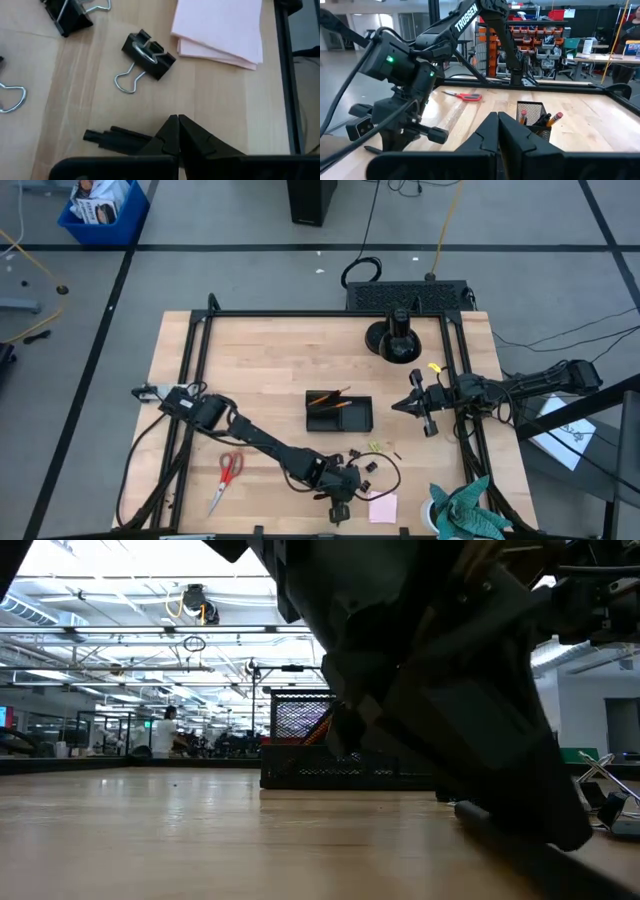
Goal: Pick and place office supplies into organizer
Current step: Put the black pen into the black desk organizer
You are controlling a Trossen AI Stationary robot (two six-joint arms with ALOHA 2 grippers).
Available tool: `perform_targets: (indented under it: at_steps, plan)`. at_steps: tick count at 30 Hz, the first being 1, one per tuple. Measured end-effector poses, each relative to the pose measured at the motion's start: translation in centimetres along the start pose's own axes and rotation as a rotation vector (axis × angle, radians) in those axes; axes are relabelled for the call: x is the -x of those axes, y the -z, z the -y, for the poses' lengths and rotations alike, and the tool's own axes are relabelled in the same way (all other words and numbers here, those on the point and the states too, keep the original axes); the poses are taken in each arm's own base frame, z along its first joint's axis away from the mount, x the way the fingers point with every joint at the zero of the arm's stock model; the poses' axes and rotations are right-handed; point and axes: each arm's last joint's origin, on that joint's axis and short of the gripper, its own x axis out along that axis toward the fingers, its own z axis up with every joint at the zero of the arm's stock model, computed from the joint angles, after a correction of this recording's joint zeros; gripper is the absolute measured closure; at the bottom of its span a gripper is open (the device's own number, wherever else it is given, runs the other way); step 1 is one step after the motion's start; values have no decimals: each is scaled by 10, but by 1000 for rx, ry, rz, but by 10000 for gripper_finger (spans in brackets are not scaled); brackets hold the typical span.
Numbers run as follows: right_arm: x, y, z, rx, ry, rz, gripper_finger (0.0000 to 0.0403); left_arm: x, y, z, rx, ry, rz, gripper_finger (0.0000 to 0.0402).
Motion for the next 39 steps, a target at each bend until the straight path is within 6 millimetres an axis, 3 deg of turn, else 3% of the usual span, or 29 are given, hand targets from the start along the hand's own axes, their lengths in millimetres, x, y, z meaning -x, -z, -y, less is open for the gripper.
perform_targets:
  at_steps: [14, 26, 39]
  plan:
    - [0, 0, 0, -5, 0, 0, 399, 4, 27, 0, 15, -45, -271, 398]
    - [0, -1, 0, -5, 0, 9, 399, 35, 21, 7, -58, -72, -254, 394]
    - [0, -1, 0, -27, 0, 8, 399, 36, 37, 22, -59, -89, -302, 398]
